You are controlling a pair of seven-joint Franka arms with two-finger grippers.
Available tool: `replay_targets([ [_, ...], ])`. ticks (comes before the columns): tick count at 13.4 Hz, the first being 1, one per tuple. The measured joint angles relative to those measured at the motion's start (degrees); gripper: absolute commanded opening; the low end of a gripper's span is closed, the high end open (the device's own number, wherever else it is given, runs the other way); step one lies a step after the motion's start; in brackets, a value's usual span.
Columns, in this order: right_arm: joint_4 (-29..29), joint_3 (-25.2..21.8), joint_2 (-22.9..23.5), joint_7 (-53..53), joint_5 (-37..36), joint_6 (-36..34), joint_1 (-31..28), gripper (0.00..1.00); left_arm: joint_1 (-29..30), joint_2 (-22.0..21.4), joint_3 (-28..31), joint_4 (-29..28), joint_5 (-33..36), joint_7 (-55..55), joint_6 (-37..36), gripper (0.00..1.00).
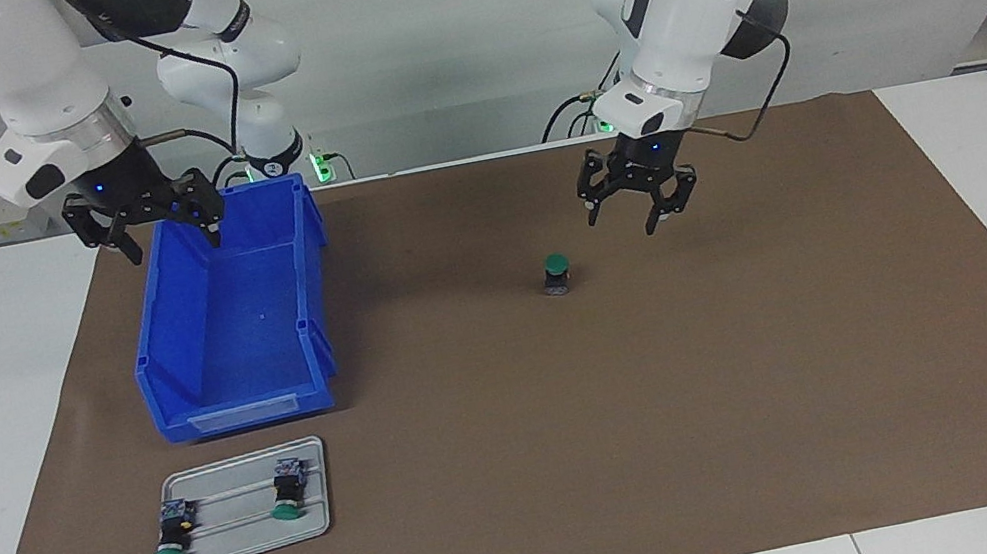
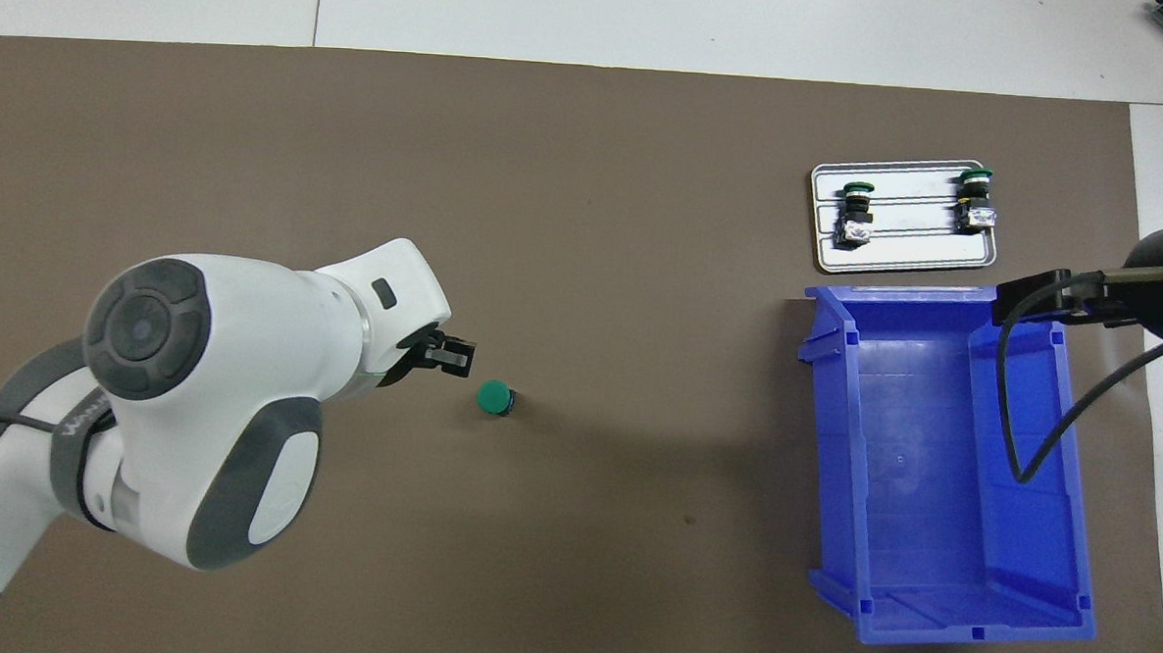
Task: Place and press button with both arms
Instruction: 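Lower the left gripper onto the green cap and press down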
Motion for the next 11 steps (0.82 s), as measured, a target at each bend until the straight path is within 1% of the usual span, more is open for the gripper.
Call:
replay_targets([
  [4,0.00,0.00,0.00,0.00,0.00,0.00,0.00,0.99,-3.39,3.36,-0.06,-0.68,0.21,-3.37,-0.12,0.00],
  [7,0.00,0.00,0.00,0.00,0.00,0.00,0.00,0.99,-4.14,3.75,-0.03,-1.93,3.09,-3.74,0.12,0.00],
  [9,0.00,0.00,0.00,0.00,0.00,0.00,0.00,0.99,-4.45,3.97,0.01,-2.73,3.79,-3.75,1.19,0.00],
  [11,0.00,0.00,0.00,0.00,0.00,0.00,0.00,0.99,-5.06,5.31,-0.03,-3.30,3.89,-3.75,2.63,0.00],
])
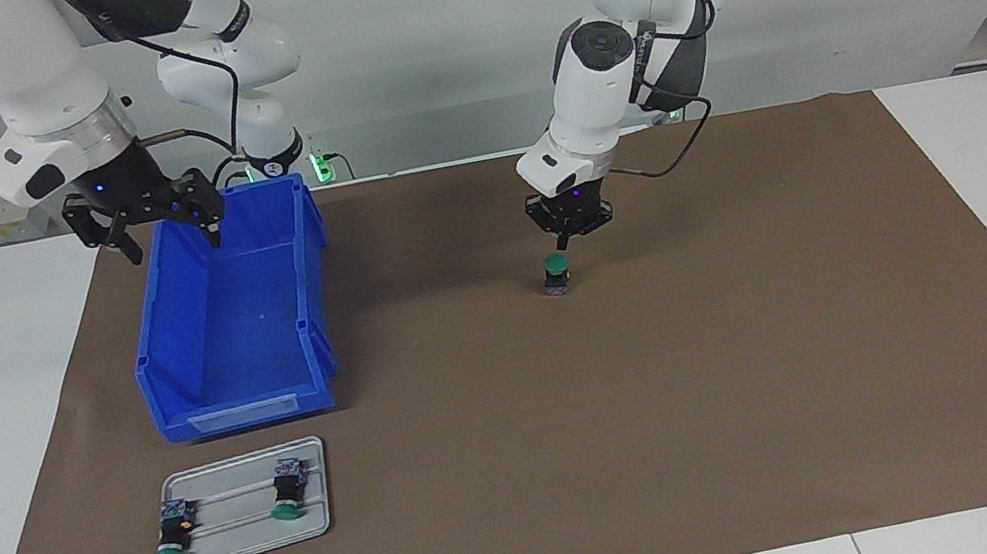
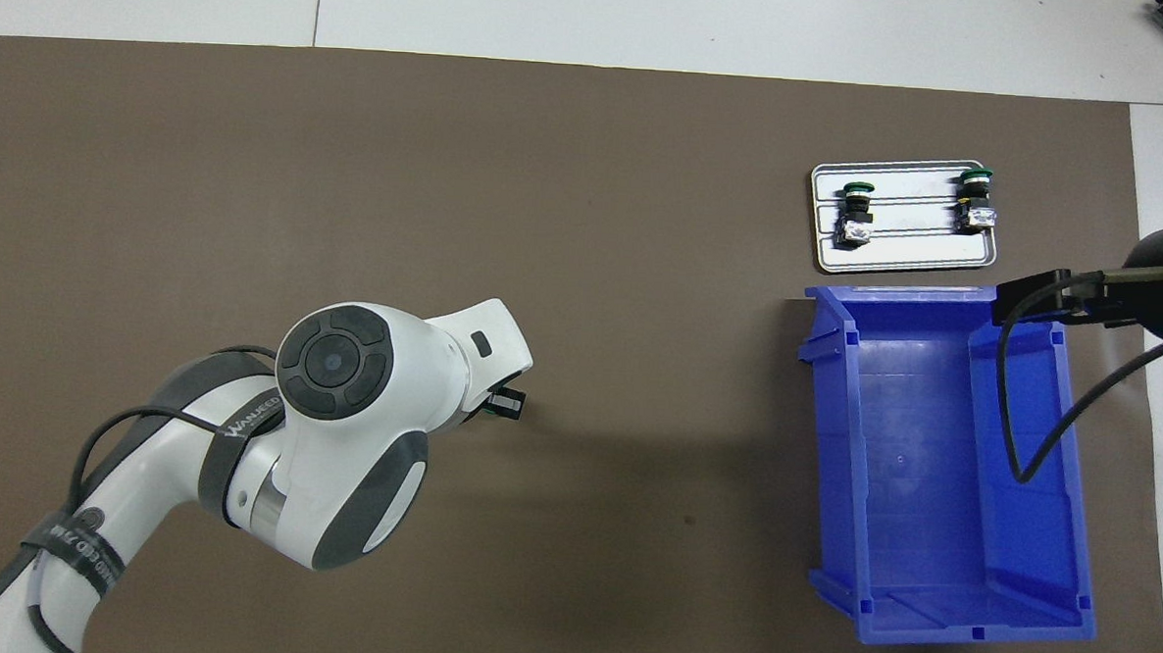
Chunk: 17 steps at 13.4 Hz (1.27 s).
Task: Place and press button with both arms
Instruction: 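Lower the left gripper onto the green cap and press down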
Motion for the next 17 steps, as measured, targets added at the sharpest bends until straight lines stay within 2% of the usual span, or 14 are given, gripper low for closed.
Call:
replay_targets([
  [4,0.00,0.00,0.00,0.00,0.00,0.00,0.00,0.99,-1.12,3.98,-0.01,-0.14,0.62,0.00,2.88,0.00],
  [9,0.00,0.00,0.00,0.00,0.00,0.00,0.00,0.99,-1.29,3.97,-0.01,-0.11,1.02,0.00,2.85,0.00],
  [14,0.00,0.00,0.00,0.00,0.00,0.00,0.00,0.99,-1.24,3.28,0.92,4.45,1.05,-0.03,-3.86,0.00],
  [16,0.00,0.00,0.00,0.00,0.00,0.00,0.00,0.99,-0.08,1.41,1.57,6.27,1.18,-0.06,-6.37,0.72],
  [17,0.00,0.00,0.00,0.00,0.00,0.00,0.00,0.99,0.93,0.24,1.79,6.55,1.36,-0.03,-7.22,1.00],
])
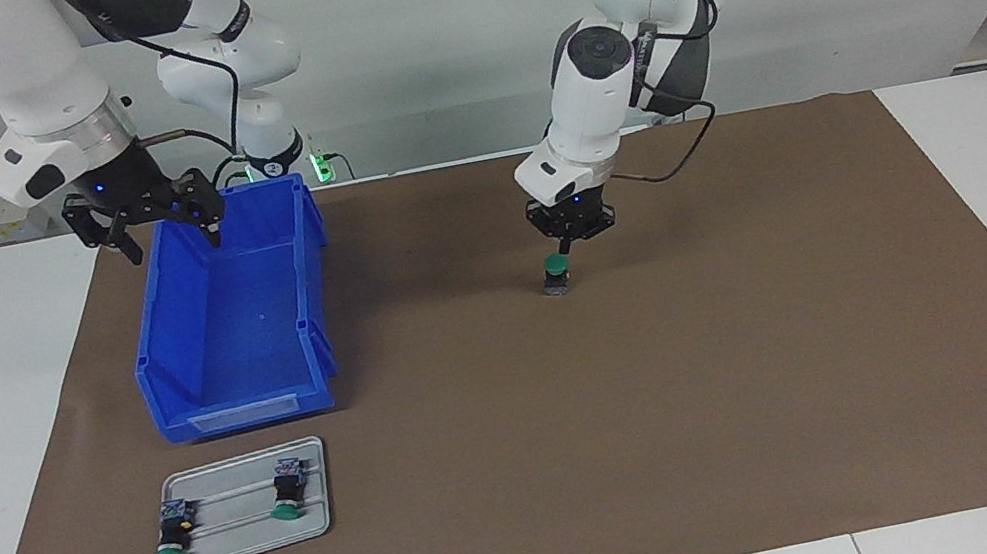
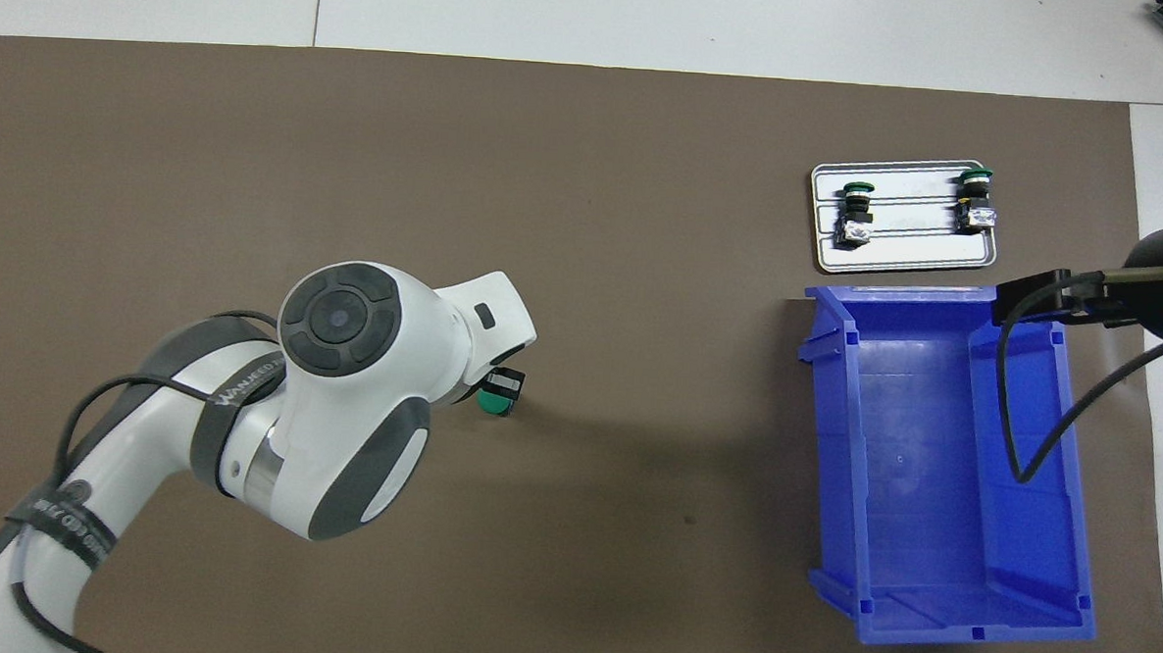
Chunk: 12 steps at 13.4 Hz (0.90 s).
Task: Place and press button with both arms
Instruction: 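Lower the left gripper onto the green cap and press down, then lift the left gripper off the cap and withdraw it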
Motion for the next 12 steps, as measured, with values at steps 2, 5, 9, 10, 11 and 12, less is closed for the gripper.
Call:
replay_targets([
  [2,0.00,0.00,0.00,0.00,0.00,0.00,0.00,0.99,2.70,-1.91,0.17,0.05,0.32,0.93,-1.43,1.00],
  [5,-0.01,0.00,0.00,0.00,0.00,0.00,0.00,0.99,7.92,-4.44,0.37,0.10,0.41,6.07,-4.26,1.00],
  [9,-0.01,0.00,0.00,0.00,0.00,0.00,0.00,0.99,17.08,-8.28,0.95,0.14,0.45,10.68,-9.72,1.00],
  [10,-0.01,0.00,0.00,0.00,0.00,0.00,0.00,0.99,19.03,-8.95,1.21,0.32,0.45,11.79,-10.30,1.00],
  [11,-0.01,0.00,0.00,0.00,0.00,0.00,0.00,0.99,20.76,-9.28,1.40,1.16,0.45,13.93,-11.06,1.00],
  [12,-0.01,0.00,0.00,0.00,0.00,0.00,0.00,0.99,22.31,-9.24,1.52,2.80,0.45,16.47,-12.34,1.00],
])
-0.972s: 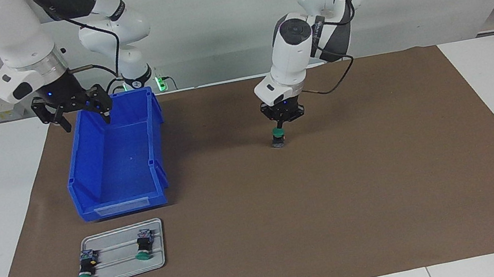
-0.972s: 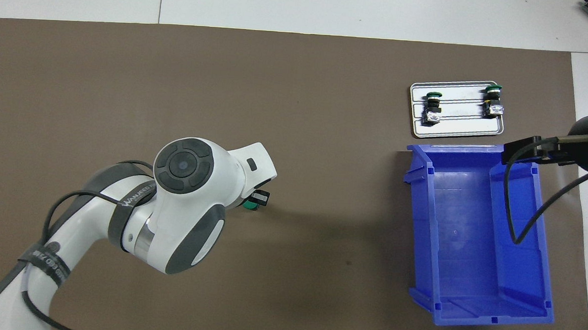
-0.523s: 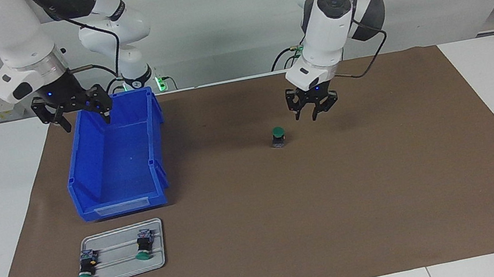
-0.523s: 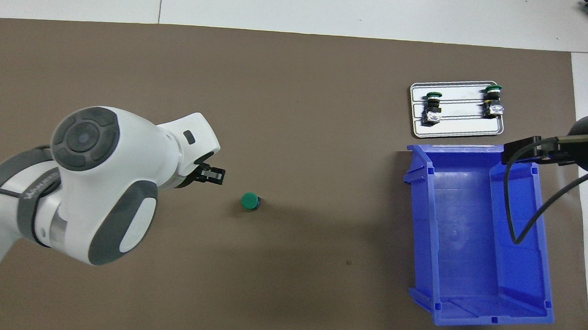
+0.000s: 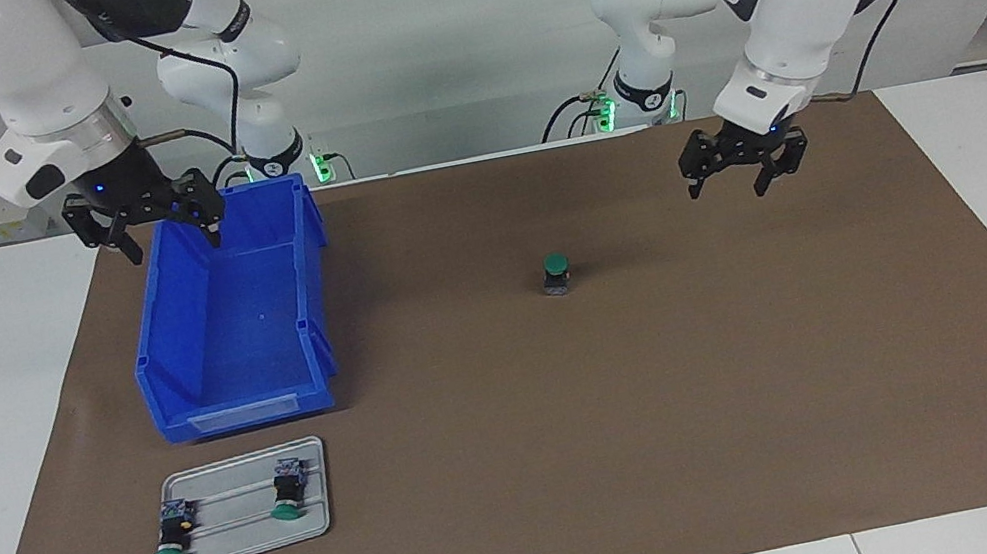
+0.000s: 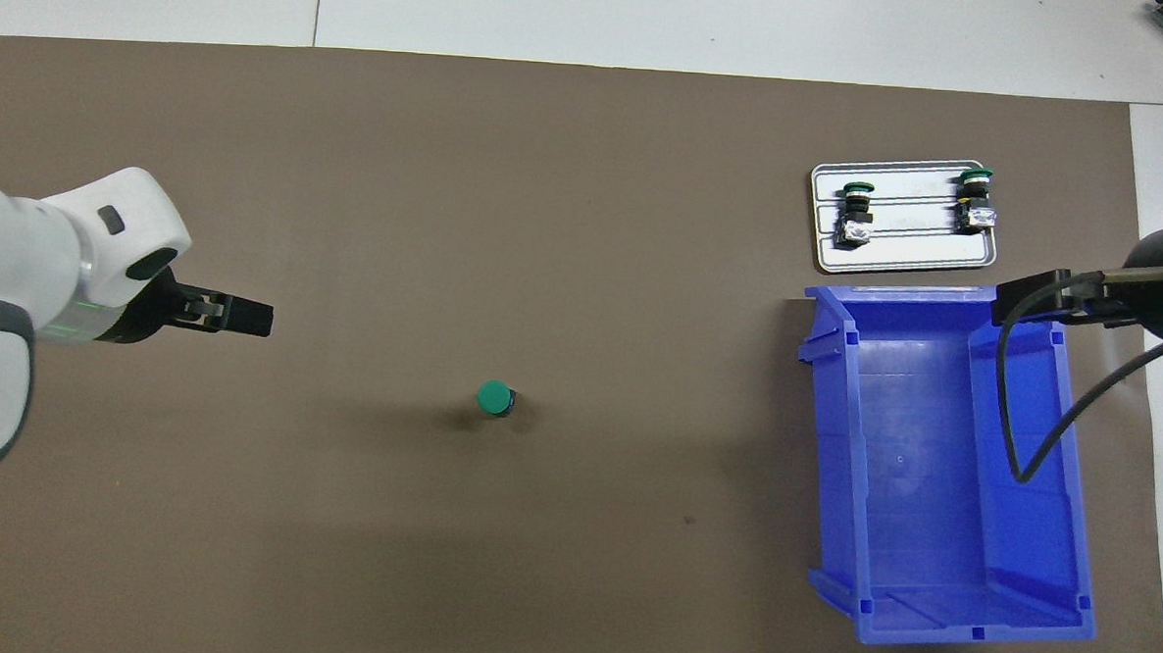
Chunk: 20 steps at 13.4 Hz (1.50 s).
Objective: Place and press button with both arms
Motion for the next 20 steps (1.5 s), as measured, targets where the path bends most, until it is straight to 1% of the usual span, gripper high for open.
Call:
replay_targets([
  [2,0.00,0.00,0.00,0.00,0.00,0.00,0.00,0.99,2.45,0.49,0.08,4.67,0.58,3.79,-3.31,1.00],
  [4,0.00,0.00,0.00,0.00,0.00,0.00,0.00,0.99,3.16,1.62,0.11,10.48,3.55,6.03,-7.14,1.00],
  [7,0.00,0.00,0.00,0.00,0.00,0.00,0.00,0.99,3.90,5.08,0.14,20.19,4.75,6.74,-14.02,1.00],
  [9,0.00,0.00,0.00,0.00,0.00,0.00,0.00,0.99,4.69,7.26,0.16,24.22,4.75,7.14,-17.37,1.00],
  [11,0.00,0.00,0.00,0.00,0.00,0.00,0.00,0.99,4.77,7.96,0.02,25.53,4.63,7.16,-18.61,1.00],
  [15,0.00,0.00,0.00,0.00,0.00,0.00,0.00,0.99,4.76,7.47,-0.49,23.98,4.56,6.85,-20.29,1.00],
  [20,0.00,0.00,0.00,0.00,0.00,0.00,0.00,0.99,4.76,6.79,-0.50,23.09,4.56,5.06,-20.38,1.00],
])
